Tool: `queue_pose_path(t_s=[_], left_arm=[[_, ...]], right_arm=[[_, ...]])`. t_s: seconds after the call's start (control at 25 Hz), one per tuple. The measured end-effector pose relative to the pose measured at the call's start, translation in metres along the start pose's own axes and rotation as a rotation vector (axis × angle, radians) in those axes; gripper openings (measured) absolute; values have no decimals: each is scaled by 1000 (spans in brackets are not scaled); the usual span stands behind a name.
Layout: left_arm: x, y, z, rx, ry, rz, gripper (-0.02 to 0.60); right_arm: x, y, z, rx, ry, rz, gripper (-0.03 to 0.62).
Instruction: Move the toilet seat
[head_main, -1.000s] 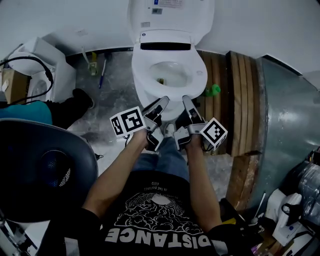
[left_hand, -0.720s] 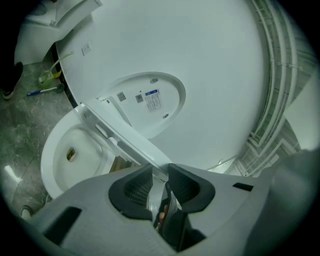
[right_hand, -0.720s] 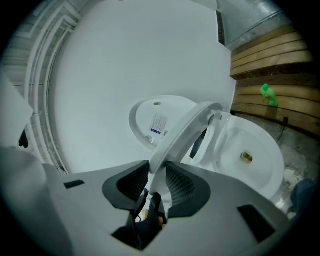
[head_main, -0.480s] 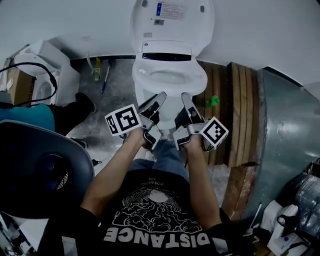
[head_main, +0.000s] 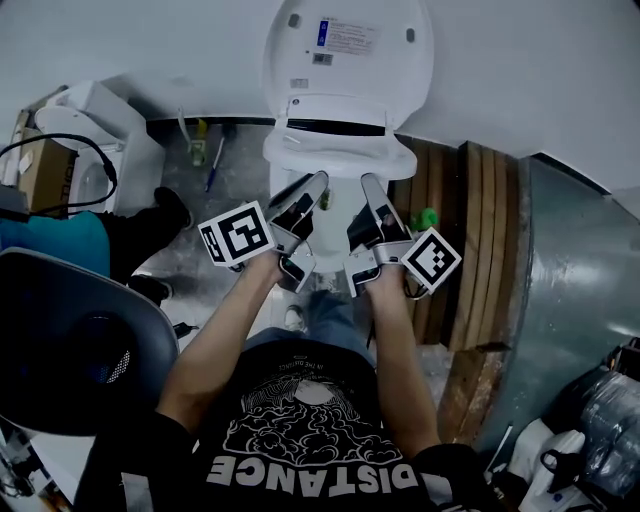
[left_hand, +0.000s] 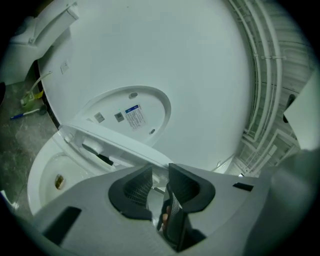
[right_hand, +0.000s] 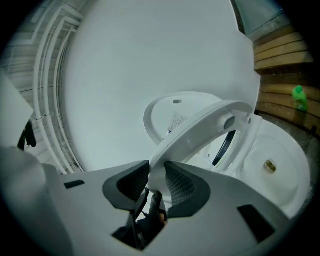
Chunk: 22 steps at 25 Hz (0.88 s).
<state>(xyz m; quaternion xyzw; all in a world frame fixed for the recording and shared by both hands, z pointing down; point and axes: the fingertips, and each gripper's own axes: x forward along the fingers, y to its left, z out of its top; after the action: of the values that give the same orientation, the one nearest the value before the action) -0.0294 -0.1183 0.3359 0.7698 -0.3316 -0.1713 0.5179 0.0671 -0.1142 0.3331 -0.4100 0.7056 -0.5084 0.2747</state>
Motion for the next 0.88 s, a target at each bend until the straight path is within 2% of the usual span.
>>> queue_pose_path(t_s=[0.24,0.48,0.6,0.88], left_arm=[[24,-6,27,71,-19,2,110],[35,-13,46,109,-53,23,110],[42,-15,54,123,-68,28,109],[67,-9,76,225,-70,113,109]], right_arm=[[28,7,23,-18,20,43,112],[47,20,35,-40,54,89,112],[55,23,41,-86,85,97,112],[84,26,62,-138,128,128,106]])
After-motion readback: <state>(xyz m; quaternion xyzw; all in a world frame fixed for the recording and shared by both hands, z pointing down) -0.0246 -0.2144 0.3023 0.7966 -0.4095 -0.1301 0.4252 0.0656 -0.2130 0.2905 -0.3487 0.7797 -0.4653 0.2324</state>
